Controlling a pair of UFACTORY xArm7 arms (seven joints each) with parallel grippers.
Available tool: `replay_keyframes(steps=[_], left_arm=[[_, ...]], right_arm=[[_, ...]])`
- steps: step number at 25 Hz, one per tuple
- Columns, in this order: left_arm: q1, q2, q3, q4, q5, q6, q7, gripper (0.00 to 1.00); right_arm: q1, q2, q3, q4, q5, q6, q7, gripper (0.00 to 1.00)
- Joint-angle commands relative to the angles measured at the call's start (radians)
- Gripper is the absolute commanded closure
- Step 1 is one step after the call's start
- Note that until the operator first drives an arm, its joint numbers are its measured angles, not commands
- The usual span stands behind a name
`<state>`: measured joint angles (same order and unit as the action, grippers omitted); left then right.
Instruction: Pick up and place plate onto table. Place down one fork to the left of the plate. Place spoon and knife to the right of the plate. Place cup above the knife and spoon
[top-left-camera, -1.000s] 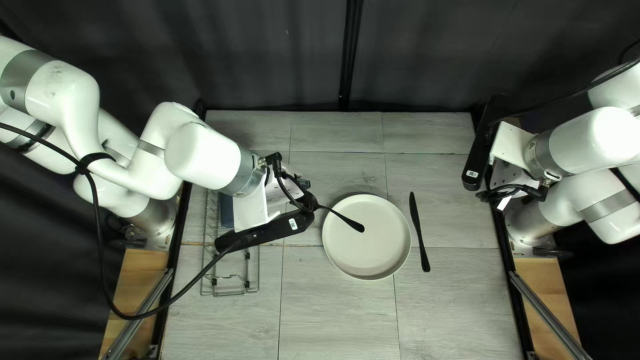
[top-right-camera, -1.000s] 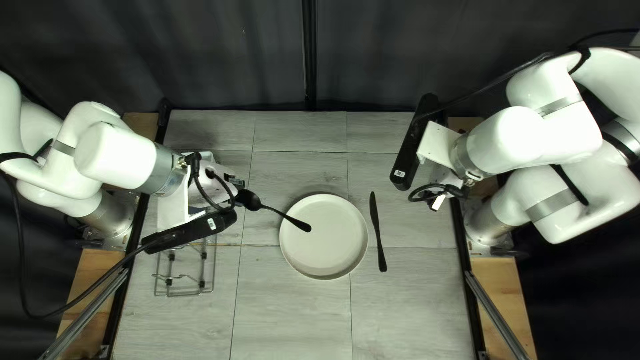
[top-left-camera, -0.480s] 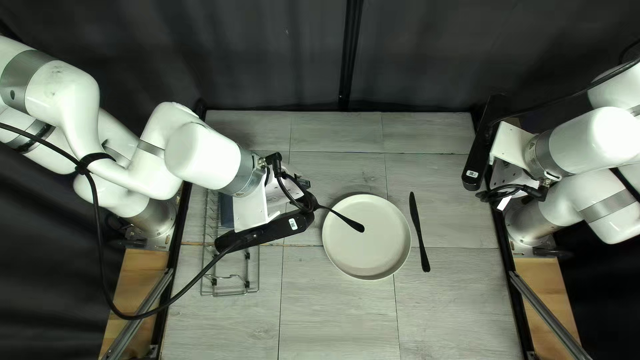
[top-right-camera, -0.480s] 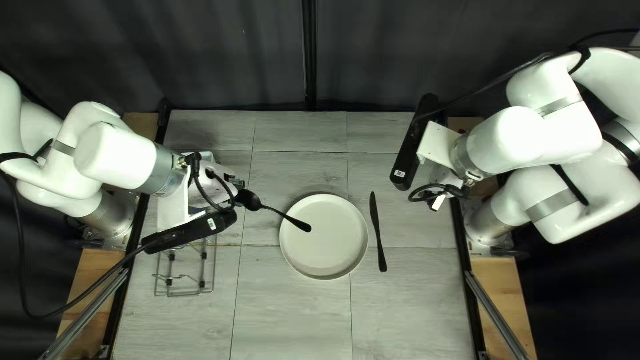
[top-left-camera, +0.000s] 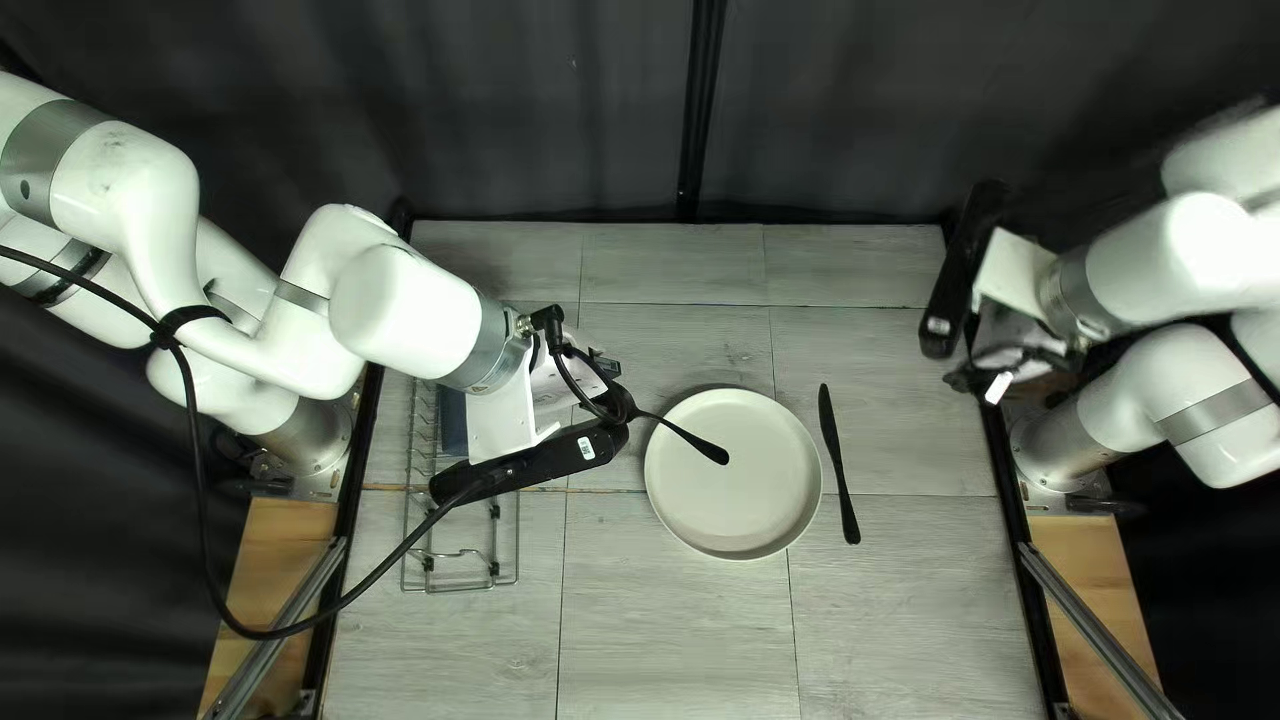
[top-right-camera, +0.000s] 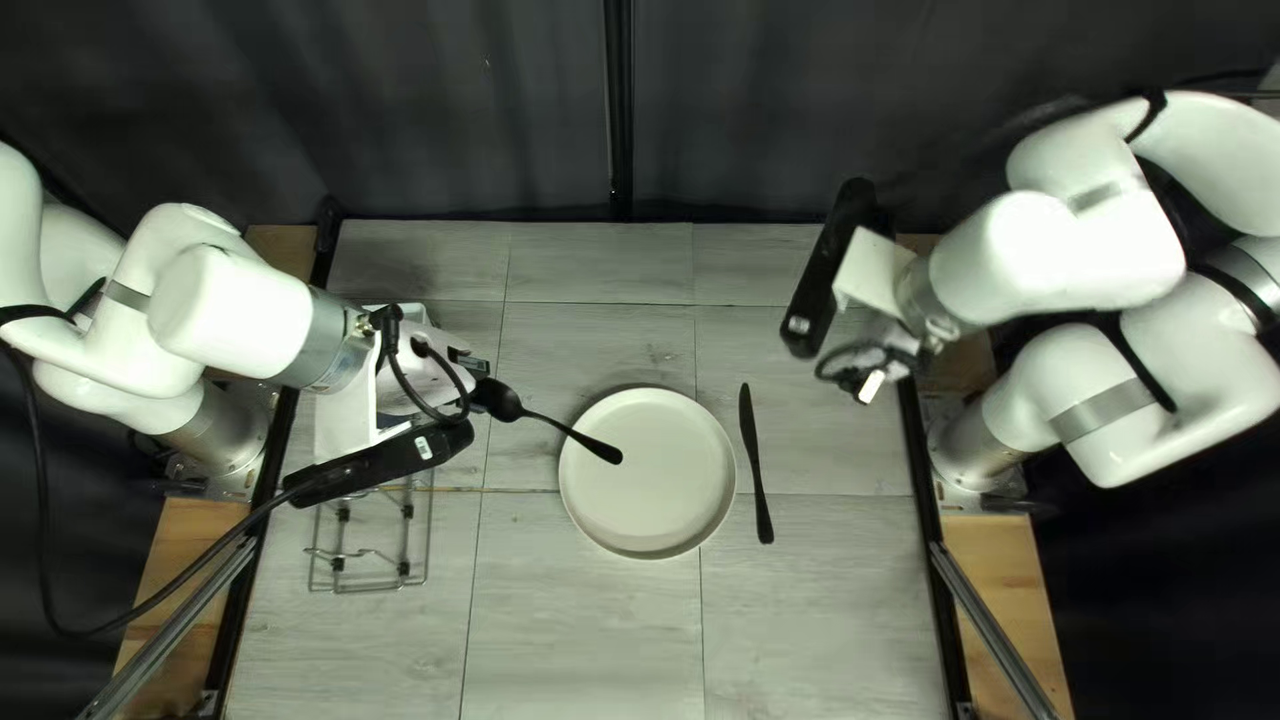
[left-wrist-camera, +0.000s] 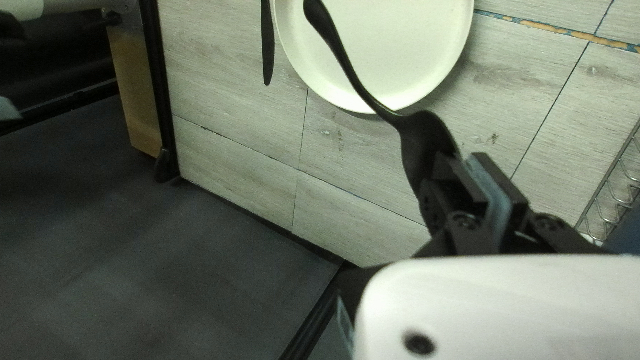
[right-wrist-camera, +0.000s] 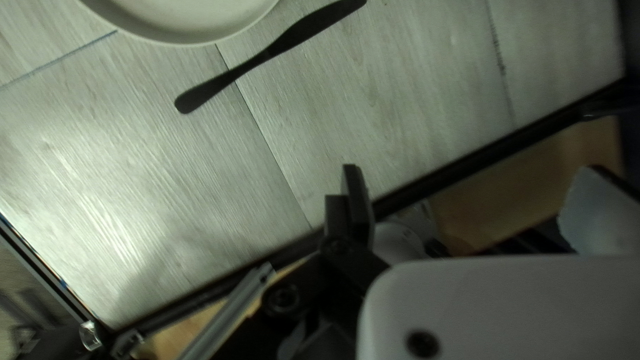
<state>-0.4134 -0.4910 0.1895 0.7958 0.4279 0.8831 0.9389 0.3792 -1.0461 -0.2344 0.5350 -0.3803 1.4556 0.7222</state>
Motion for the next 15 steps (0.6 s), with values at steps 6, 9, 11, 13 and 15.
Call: replay_keyframes(steps=[6, 9, 11, 13, 15], left_arm=[[0.000, 0.000, 0.000, 0.000, 0.000, 0.000, 0.000, 1.00], [0.000, 0.000, 0.000, 0.000, 0.000, 0.000, 0.000, 1.00], [0.000, 0.000, 0.000, 0.000, 0.000, 0.000, 0.000, 1.00], [0.000, 0.000, 0.000, 0.000, 0.000, 0.000, 0.000, 1.00], [0.000, 0.000, 0.000, 0.000, 0.000, 0.000, 0.000, 1.00]], right_arm=[[0.055, 0.062, -0.008, -0.015, -0.011, -0.209, 0.004, 0.00], [0.058, 0.130, -0.074, -0.016, -0.033, -0.323, -0.021, 0.00], [0.064, 0.163, -0.094, -0.008, -0.032, -0.354, -0.024, 0.00], [0.064, 0.163, -0.094, -0.008, -0.032, -0.354, -0.024, 0.00], [0.064, 0.163, -0.094, -0.008, -0.032, -0.354, -0.024, 0.00]])
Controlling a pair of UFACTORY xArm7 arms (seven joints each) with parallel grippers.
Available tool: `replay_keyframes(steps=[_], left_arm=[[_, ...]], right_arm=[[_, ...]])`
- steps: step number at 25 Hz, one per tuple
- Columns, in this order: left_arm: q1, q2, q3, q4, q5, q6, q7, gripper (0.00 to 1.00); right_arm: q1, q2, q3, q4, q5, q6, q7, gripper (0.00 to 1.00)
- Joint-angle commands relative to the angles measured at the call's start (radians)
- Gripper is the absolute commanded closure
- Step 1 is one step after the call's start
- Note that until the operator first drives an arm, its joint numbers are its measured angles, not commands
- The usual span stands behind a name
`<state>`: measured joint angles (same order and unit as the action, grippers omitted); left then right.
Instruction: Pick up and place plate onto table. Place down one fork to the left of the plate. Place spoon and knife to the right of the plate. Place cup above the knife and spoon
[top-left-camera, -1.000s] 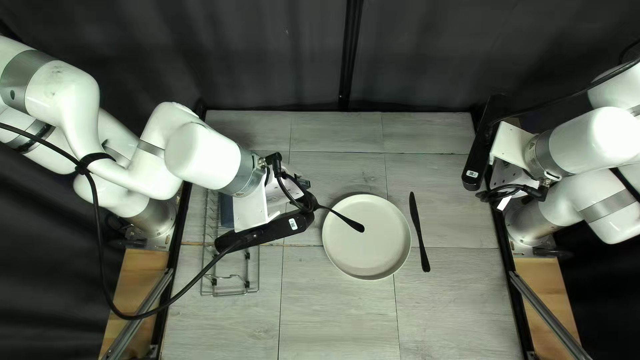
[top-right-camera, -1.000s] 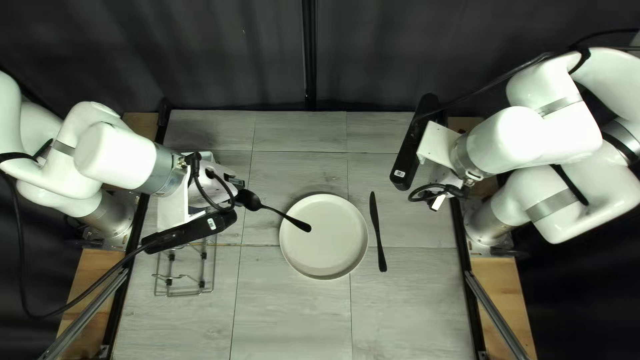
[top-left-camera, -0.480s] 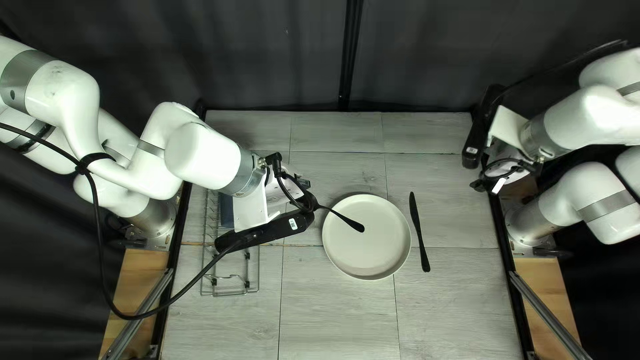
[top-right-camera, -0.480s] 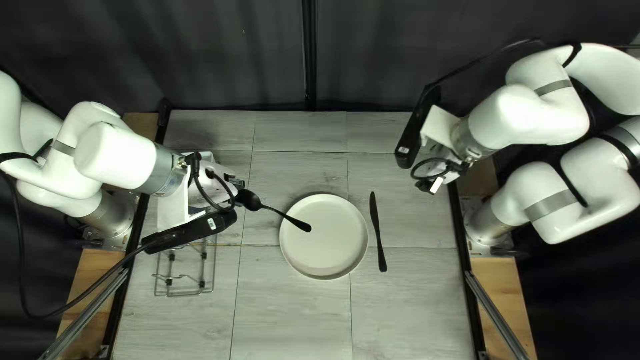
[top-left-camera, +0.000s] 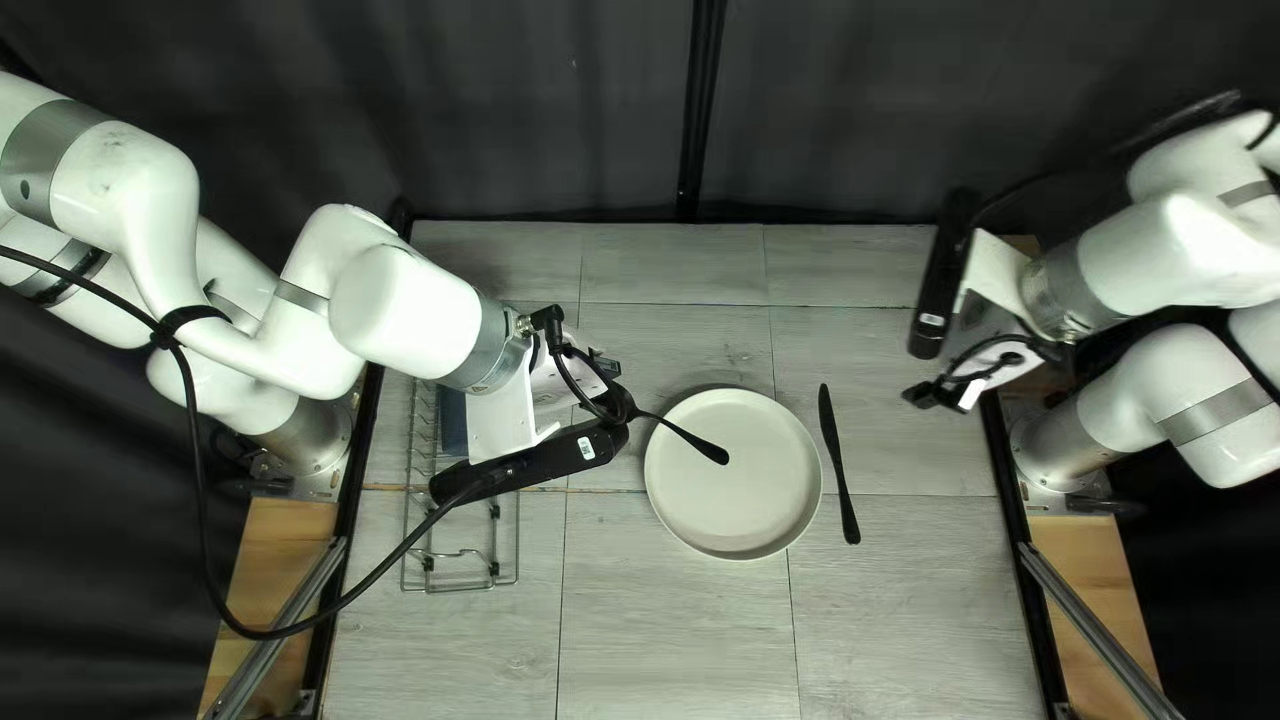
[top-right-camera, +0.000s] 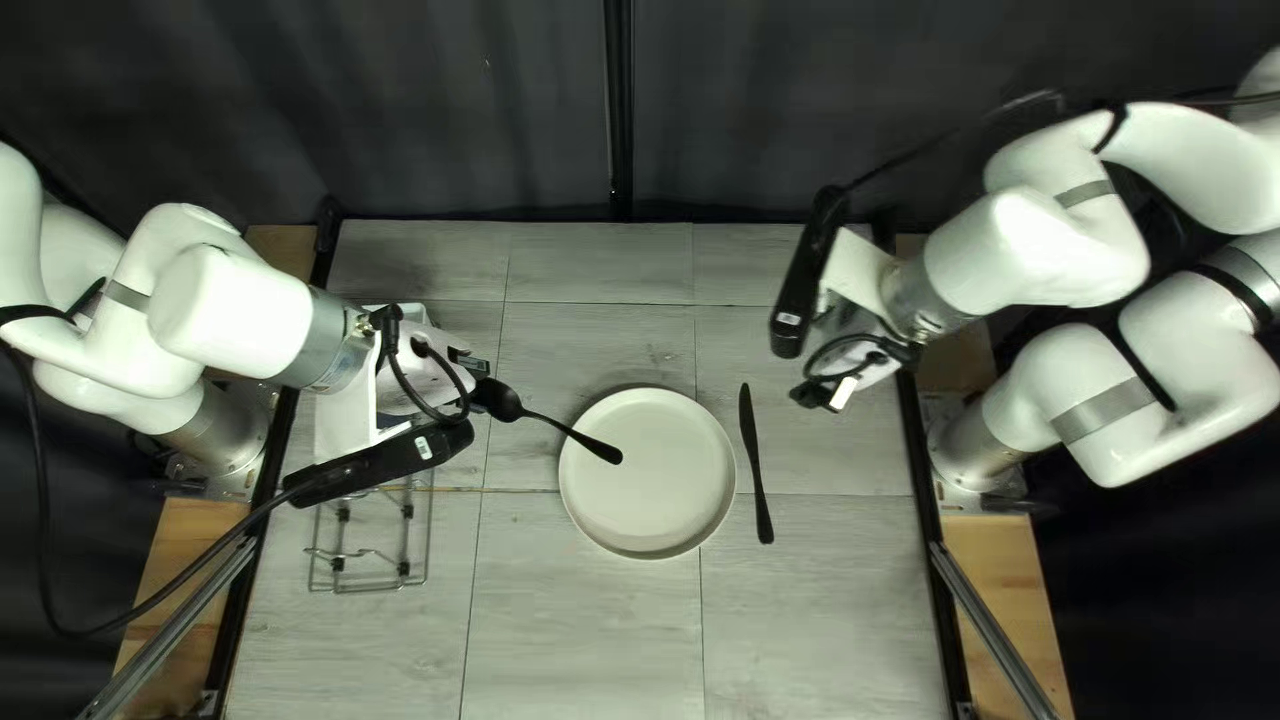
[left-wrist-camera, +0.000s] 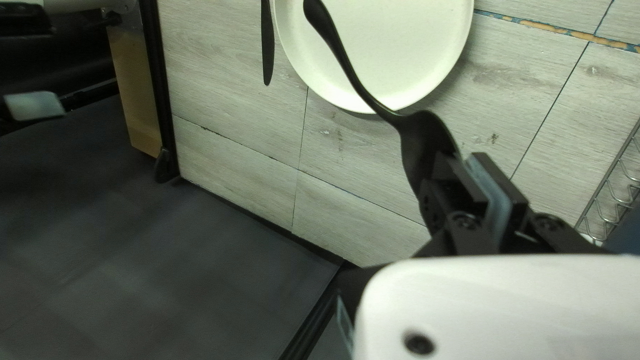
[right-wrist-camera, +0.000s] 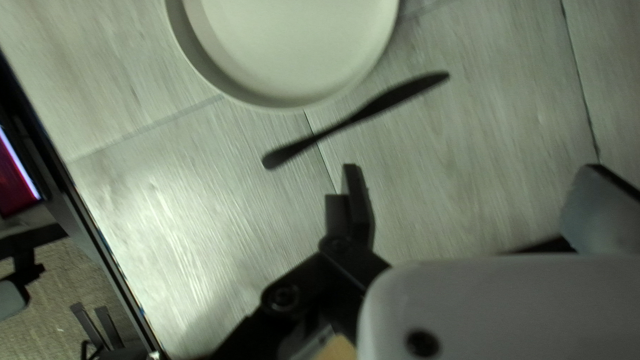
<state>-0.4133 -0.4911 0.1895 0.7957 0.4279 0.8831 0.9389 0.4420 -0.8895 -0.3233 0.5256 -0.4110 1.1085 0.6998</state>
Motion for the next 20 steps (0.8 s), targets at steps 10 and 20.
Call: replay_keyframes(steps=[10, 20], left_arm=[[0.000, 0.000, 0.000, 0.000, 0.000, 0.000, 0.000, 1.00], [0.000, 0.000, 0.000, 0.000, 0.000, 0.000, 0.000, 1.00]], right_arm=[[0.076, 0.107, 0.008, 0.053, 0.035, -0.049, -0.011, 0.00], [0.144, 0.230, -0.026, 0.112, 0.015, -0.243, -0.083, 0.00]])
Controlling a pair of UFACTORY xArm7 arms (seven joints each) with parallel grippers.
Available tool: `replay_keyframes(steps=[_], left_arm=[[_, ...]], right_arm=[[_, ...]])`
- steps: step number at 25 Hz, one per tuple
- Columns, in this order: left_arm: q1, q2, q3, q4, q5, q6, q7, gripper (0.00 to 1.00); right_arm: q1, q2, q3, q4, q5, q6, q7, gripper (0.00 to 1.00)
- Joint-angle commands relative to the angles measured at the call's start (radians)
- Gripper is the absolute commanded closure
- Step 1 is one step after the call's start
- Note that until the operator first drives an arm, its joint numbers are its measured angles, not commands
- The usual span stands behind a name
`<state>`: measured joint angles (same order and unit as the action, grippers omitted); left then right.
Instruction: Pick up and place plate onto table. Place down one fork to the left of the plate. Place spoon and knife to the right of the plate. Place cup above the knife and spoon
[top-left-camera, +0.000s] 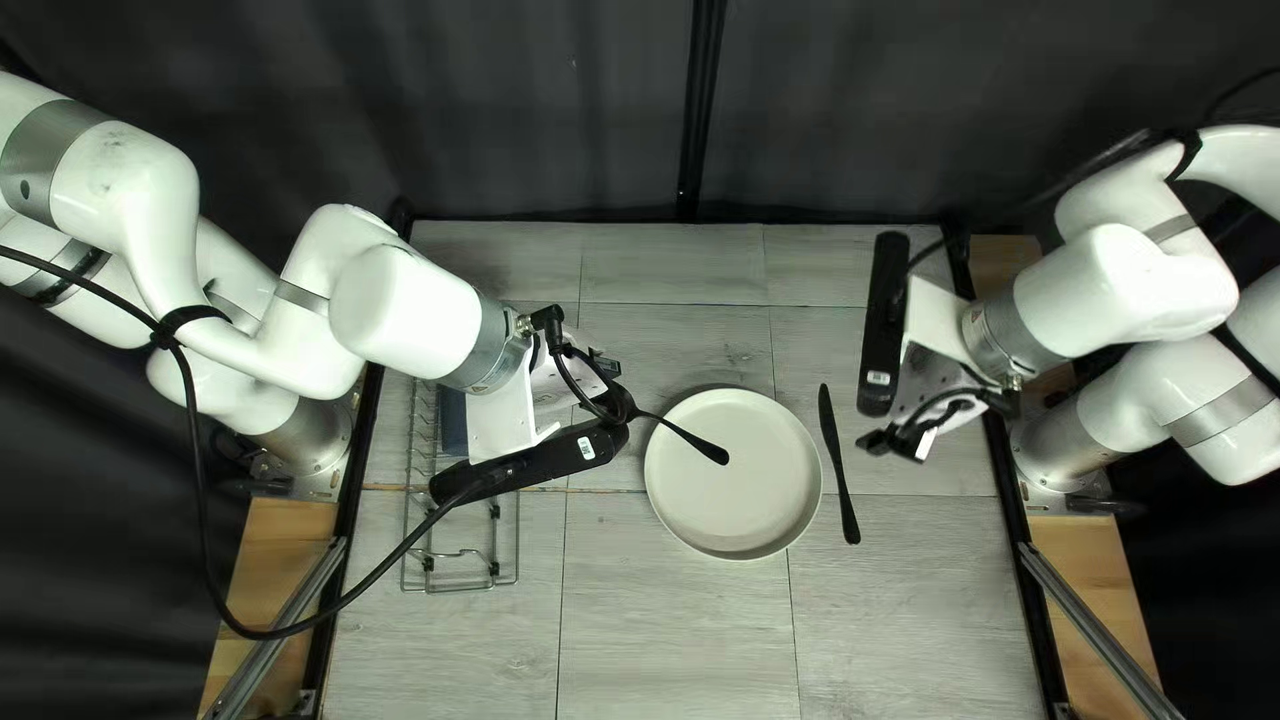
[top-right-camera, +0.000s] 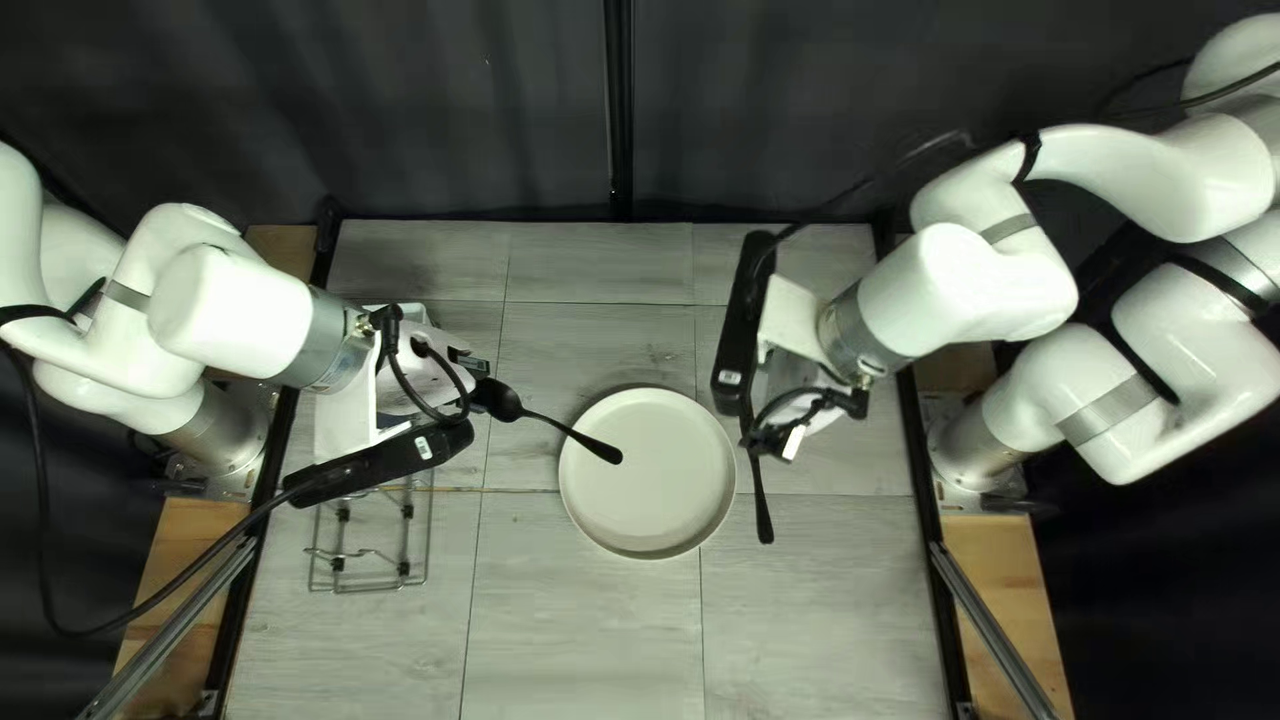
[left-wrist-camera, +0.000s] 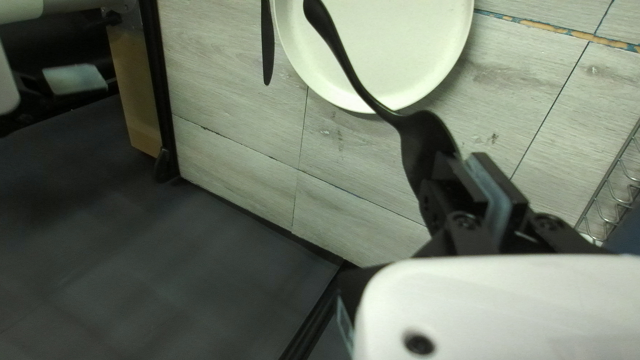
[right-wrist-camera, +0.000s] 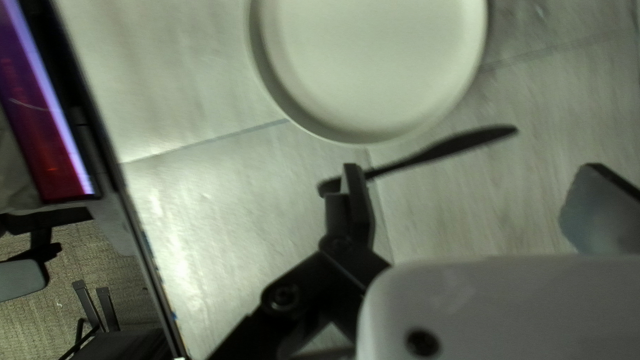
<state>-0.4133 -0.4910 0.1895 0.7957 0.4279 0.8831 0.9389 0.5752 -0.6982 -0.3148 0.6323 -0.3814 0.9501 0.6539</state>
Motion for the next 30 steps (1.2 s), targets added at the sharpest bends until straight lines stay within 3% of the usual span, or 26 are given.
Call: replay_keyframes(steps=[1, 14, 30], left_arm=[[0.000, 0.000, 0.000, 0.000, 0.000, 0.000, 0.000, 1.00], [0.000, 0.000, 0.000, 0.000, 0.000, 0.000, 0.000, 1.00], [0.000, 0.000, 0.000, 0.000, 0.000, 0.000, 0.000, 1.00]], right_arm=[[0.017, 0.066, -0.049, 0.012, -0.019, -0.125, -0.050, 0.00], [0.012, 0.308, -0.082, 0.071, -0.106, -0.400, -0.047, 0.00], [0.005, 0.522, -0.126, 0.164, -0.104, -0.535, -0.058, 0.00]])
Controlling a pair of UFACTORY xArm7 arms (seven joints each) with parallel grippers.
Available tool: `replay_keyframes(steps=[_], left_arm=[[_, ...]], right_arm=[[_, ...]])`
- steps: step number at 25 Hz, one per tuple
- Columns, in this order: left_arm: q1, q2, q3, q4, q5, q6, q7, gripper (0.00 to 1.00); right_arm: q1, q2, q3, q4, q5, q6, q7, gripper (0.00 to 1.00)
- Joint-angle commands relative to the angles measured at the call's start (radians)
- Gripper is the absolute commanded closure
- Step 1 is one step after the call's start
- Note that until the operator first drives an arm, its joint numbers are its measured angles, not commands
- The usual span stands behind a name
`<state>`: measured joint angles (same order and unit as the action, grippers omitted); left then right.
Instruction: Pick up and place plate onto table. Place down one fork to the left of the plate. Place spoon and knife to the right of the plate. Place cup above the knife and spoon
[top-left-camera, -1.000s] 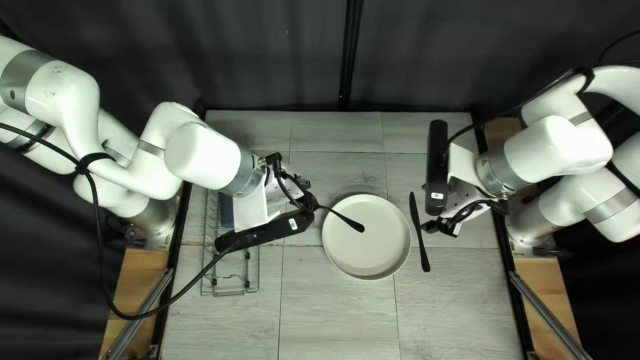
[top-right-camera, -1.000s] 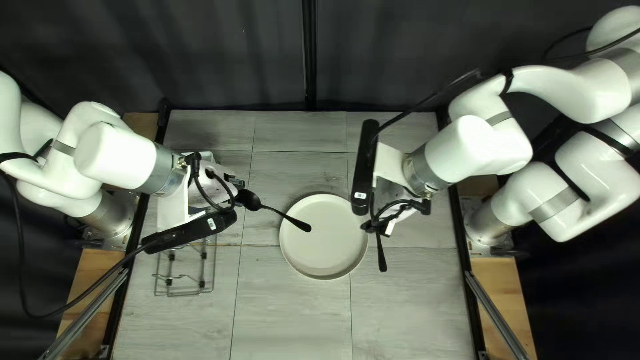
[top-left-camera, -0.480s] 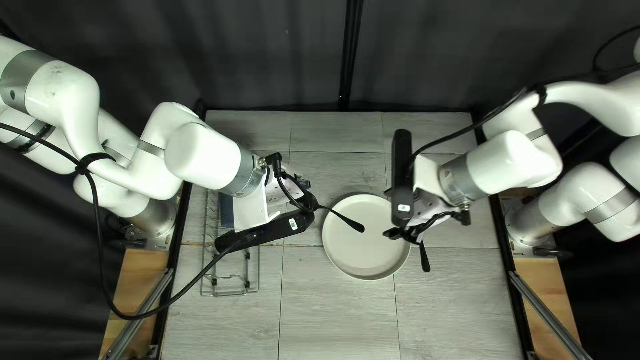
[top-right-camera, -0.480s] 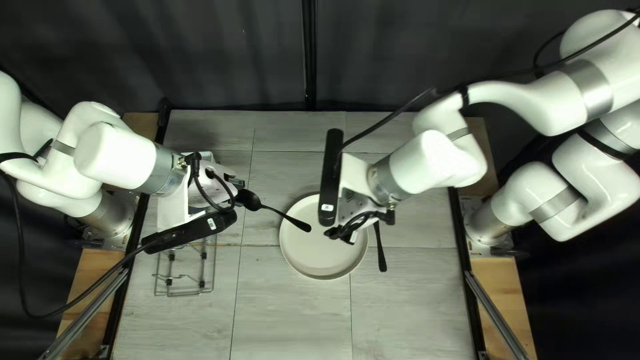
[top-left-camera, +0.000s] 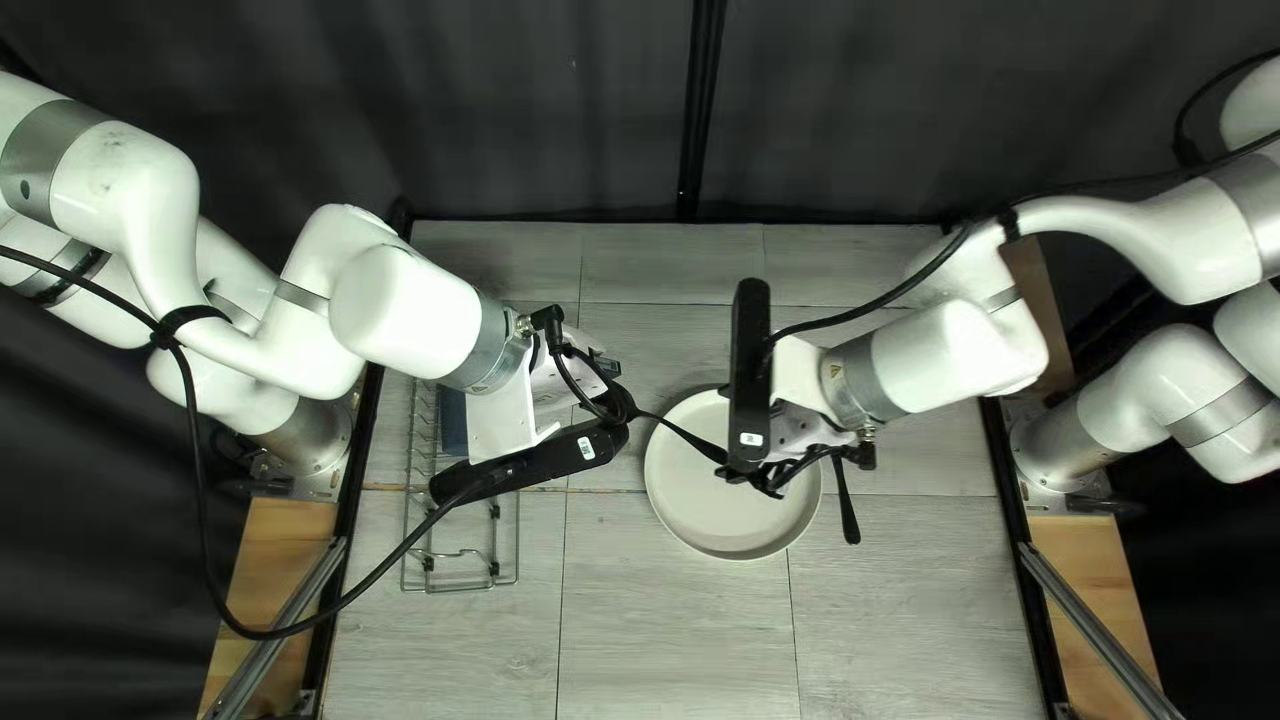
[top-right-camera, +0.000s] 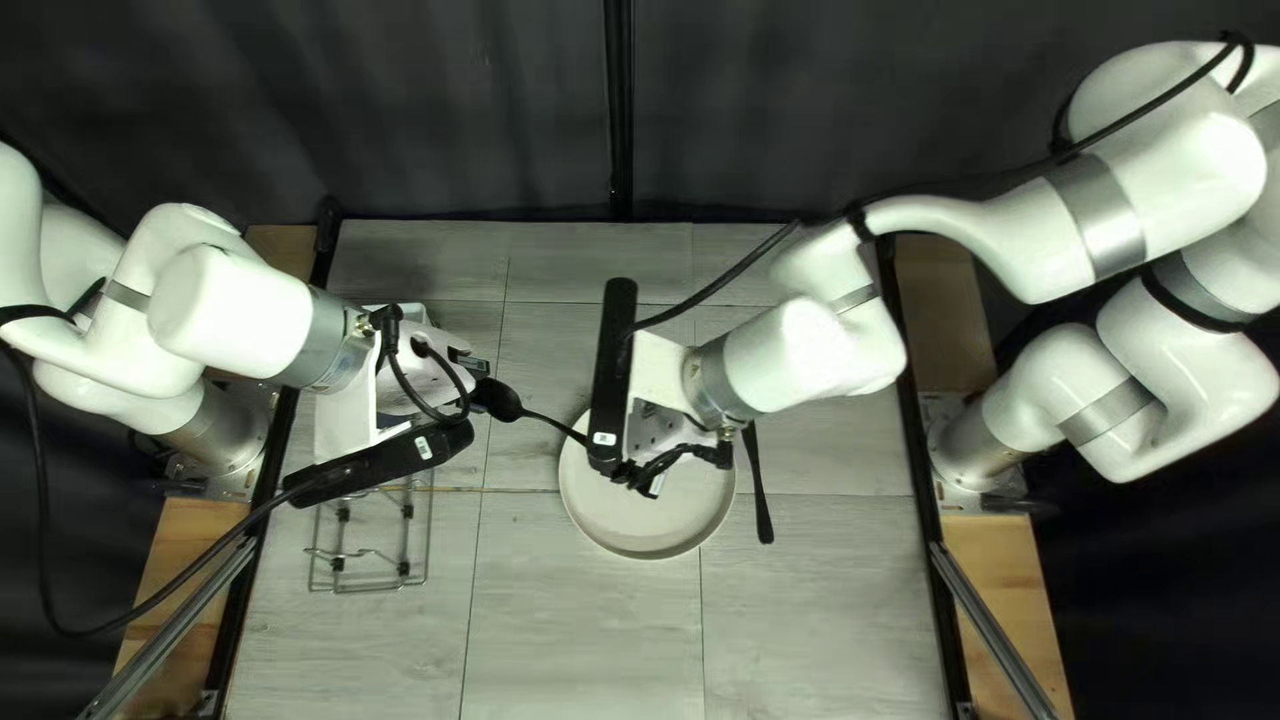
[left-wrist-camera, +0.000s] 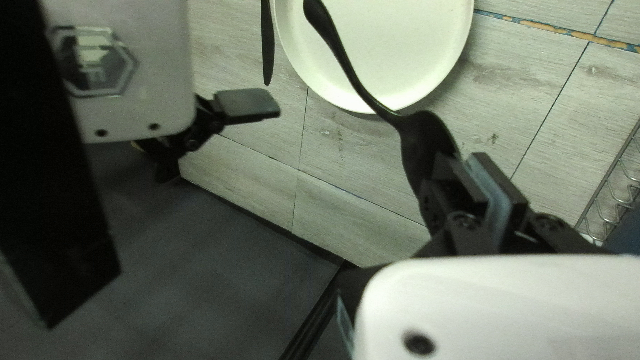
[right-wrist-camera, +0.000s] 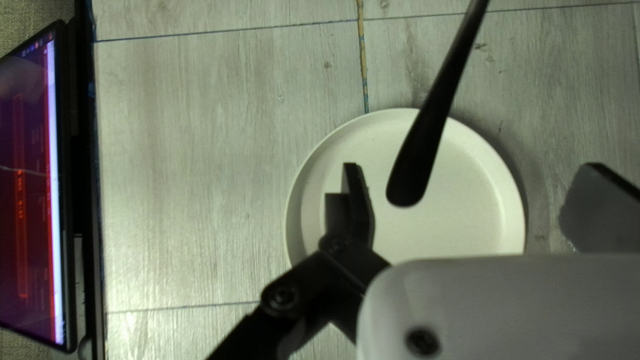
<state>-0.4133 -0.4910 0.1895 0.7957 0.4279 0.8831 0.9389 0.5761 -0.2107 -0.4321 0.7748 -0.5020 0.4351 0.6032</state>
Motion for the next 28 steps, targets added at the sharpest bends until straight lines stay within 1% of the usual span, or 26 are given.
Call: replay_keyframes(steps=[1, 9, 11, 12, 13, 28], left_arm=[[0.000, 0.000, 0.000, 0.000, 0.000, 0.000, 0.000, 1.00], [0.000, 0.000, 0.000, 0.000, 0.000, 0.000, 0.000, 1.00], [0.000, 0.000, 0.000, 0.000, 0.000, 0.000, 0.000, 1.00], [0.000, 0.000, 0.000, 0.000, 0.000, 0.000, 0.000, 1.00], [0.000, 0.000, 0.000, 0.000, 0.000, 0.000, 0.000, 1.00], [0.000, 0.000, 0.000, 0.000, 0.000, 0.000, 0.000, 1.00]], right_arm=[[0.006, 0.045, -0.012, 0.025, 0.024, -0.030, -0.013, 0.00], [0.007, 0.057, -0.019, 0.024, 0.035, -0.049, -0.024, 0.00], [0.007, 0.058, -0.021, 0.021, 0.038, -0.057, -0.029, 0.14], [0.007, 0.059, -0.022, 0.020, 0.037, -0.059, -0.029, 0.47], [0.007, 0.060, -0.023, 0.018, 0.038, -0.061, -0.030, 1.00], [0.007, 0.060, -0.023, 0.018, 0.038, -0.061, -0.030, 1.00]])
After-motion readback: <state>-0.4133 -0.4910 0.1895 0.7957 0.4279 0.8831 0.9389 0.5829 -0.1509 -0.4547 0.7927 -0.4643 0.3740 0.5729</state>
